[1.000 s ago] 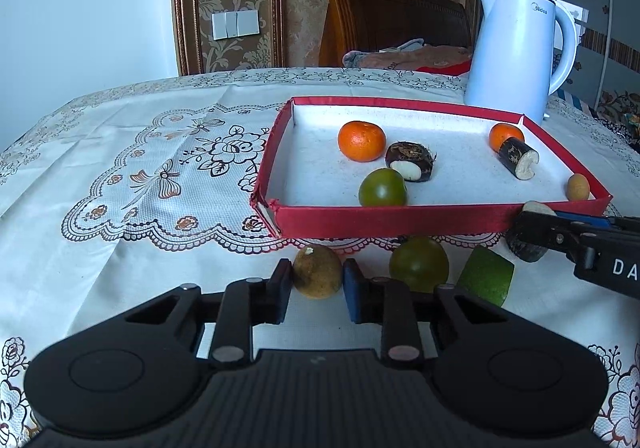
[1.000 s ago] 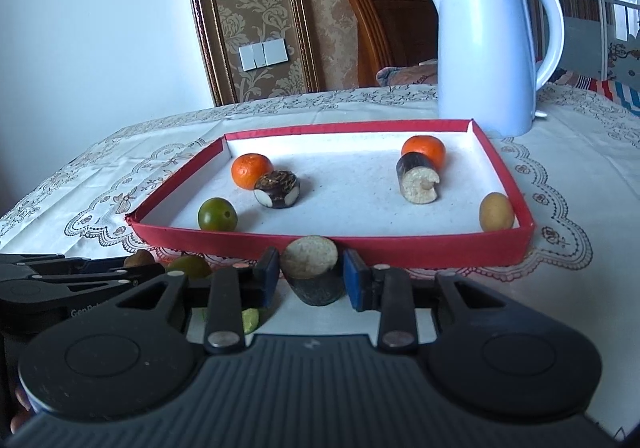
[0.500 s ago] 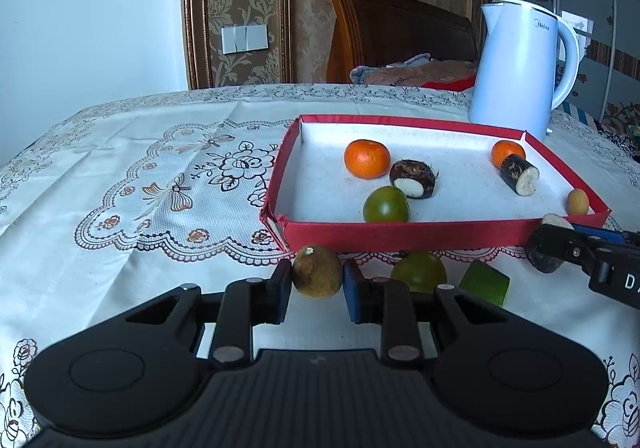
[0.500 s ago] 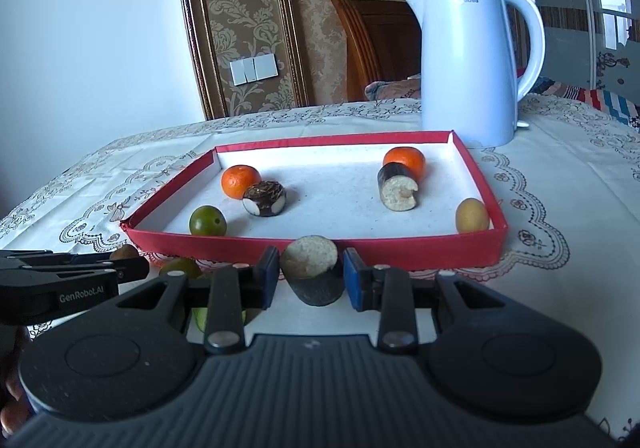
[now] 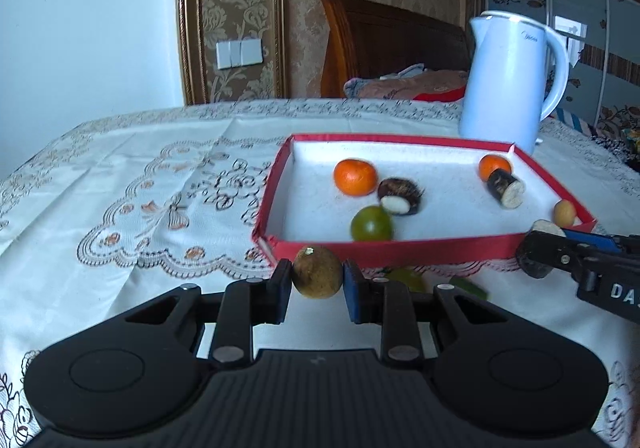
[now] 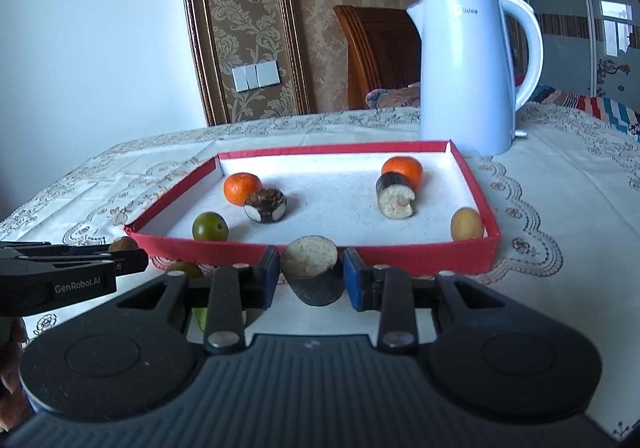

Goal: Organize fruits
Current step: 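Carry the dark cut piece and tan fruit over the red tray, then lower both held items into the tray and open both grippers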

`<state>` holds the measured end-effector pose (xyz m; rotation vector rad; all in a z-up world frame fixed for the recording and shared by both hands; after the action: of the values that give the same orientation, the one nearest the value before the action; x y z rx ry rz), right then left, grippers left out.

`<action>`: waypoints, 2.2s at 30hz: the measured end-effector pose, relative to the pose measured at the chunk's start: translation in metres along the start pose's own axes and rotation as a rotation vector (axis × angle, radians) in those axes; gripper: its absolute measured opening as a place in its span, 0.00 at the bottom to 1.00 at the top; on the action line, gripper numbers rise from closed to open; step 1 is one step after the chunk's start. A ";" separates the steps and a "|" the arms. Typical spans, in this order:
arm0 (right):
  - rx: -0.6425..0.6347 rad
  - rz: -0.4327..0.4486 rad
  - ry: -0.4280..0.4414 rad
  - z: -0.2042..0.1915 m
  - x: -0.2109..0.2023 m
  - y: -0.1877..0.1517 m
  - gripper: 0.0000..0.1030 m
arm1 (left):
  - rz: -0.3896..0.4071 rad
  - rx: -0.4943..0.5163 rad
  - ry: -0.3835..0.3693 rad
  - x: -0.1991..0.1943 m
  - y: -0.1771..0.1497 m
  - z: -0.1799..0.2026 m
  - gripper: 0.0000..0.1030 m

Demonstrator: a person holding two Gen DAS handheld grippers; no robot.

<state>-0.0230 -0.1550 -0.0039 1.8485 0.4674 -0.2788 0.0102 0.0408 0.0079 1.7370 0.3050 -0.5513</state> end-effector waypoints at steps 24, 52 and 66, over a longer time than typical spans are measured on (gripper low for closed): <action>-0.082 0.032 -0.069 0.002 0.038 0.037 0.31 | -0.016 -0.012 0.019 0.054 0.053 0.018 0.26; -0.080 -0.076 -0.092 -0.002 0.118 0.051 0.31 | -0.145 -0.084 0.070 0.116 0.054 -0.008 0.26; -0.044 -0.083 -0.086 0.002 0.122 0.053 0.31 | -0.136 -0.066 0.082 0.116 0.053 -0.005 0.26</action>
<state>0.1100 -0.1495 -0.0103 1.7697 0.4875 -0.3998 0.1355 0.0226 -0.0069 1.6859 0.4966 -0.5625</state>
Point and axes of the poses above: each gripper's, at about its wrist camera, not at the fingertips, and x roughly the way its jaws point, z to its right, y to its top, the point moved 1 cm from there along x, roughly the way its jaws point, and after that the axes turned 10 degrees about x, right-handed, at the moved point
